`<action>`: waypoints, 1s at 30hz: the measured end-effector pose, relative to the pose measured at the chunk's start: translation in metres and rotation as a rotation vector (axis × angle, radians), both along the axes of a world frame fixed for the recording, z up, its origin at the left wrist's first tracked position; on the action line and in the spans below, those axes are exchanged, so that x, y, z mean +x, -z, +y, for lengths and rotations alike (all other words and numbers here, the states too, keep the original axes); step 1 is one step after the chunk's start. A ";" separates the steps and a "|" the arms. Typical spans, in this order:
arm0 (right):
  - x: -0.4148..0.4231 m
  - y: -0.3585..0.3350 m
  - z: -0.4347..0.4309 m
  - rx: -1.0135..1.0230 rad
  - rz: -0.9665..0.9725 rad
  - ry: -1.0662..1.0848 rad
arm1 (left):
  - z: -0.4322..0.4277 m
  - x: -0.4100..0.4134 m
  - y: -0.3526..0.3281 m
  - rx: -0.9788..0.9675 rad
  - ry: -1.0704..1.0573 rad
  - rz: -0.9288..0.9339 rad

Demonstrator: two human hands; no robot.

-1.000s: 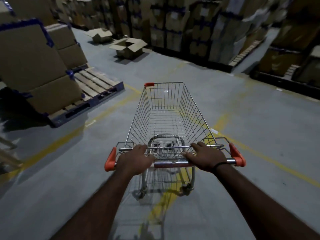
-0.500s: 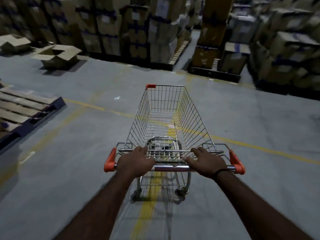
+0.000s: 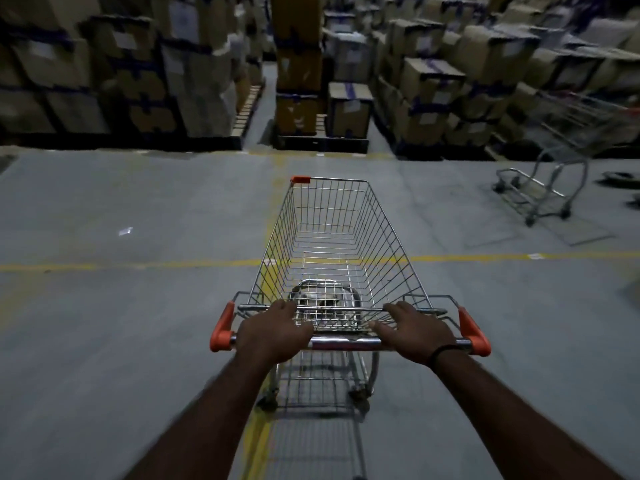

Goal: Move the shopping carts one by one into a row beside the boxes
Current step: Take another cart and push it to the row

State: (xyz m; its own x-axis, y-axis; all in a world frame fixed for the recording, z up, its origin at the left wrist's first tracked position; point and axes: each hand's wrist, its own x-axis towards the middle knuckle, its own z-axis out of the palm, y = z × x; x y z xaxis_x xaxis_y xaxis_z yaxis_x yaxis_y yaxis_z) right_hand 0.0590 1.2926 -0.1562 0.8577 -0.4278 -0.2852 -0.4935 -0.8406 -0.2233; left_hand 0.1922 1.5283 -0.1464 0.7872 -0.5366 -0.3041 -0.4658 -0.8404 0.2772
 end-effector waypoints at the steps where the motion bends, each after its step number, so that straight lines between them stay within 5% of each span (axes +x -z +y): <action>1: -0.005 0.000 -0.008 -0.001 0.000 0.019 | -0.010 -0.001 0.000 -0.004 0.017 0.002; 30: -0.042 -0.002 -0.313 -0.015 -0.039 0.365 | -0.378 0.026 -0.001 0.011 0.342 -0.059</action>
State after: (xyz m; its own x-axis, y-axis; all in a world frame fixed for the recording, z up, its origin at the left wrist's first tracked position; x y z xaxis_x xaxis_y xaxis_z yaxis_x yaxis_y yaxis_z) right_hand 0.0174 0.9791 -0.1540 0.6578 -0.7115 -0.2470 -0.7530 -0.6138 -0.2372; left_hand 0.2185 1.1507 -0.1456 0.5788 -0.7694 -0.2702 -0.7360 -0.6355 0.2331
